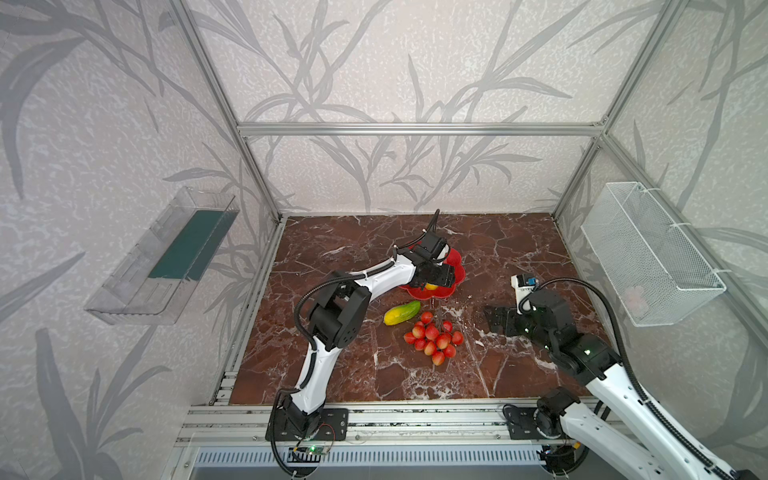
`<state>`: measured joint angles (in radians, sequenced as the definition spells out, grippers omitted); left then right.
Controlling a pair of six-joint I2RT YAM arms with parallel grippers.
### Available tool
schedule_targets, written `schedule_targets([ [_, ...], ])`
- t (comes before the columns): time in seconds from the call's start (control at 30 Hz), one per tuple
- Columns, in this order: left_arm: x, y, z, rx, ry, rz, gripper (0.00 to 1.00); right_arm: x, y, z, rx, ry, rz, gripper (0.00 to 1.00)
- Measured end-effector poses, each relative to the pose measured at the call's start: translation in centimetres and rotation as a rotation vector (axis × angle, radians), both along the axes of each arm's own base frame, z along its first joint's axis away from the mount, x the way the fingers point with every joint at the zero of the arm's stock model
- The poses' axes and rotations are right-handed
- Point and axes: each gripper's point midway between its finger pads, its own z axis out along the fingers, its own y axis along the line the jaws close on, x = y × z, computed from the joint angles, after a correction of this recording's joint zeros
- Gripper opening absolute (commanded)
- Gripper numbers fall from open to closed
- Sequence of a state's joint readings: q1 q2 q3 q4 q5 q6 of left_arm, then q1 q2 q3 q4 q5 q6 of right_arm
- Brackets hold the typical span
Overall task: Place and organize the fake fruits in the fruit bowl
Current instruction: 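Place the orange in the red bowl with the left gripper, then grasp the yellow-green cucumber with the left gripper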
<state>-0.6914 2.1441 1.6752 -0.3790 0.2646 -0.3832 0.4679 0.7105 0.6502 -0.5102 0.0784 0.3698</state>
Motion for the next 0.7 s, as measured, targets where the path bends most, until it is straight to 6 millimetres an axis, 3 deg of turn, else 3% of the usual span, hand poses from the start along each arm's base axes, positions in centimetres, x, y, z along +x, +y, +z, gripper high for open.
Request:
schedule_targets([
  [0.1,-0.1,0.3,1.8,-0.008,-0.027,0.001,0.71,0.1,0.0,-0.2,-0.004,0.008,0.001,0.99],
  [0.2,-0.4,1.5,6.2,-0.028,-0.113,0.017,0.72,0.1,0.1,-0.4,-0.009,0.012,0.001,0.99],
  [0.37,-4.0,7.1,15.2,-0.074,-0.313,0.077,0.79,0.5,0.2,-0.7,-0.014,0.020,0.002,0.99],
  [0.43,-6.0,10.0,17.1,-0.081,-0.378,0.111,0.81,0.8,0.4,-0.9,-0.013,0.025,0.002,0.99],
  [0.53,-8.5,13.8,16.0,-0.040,-0.398,0.154,0.83,1.3,0.9,-1.3,-0.008,0.035,0.008,0.99],
  [0.7,-12.3,18.1,7.7,0.113,-0.260,0.175,0.84,2.1,1.7,-2.0,-0.002,0.054,0.021,0.99],
])
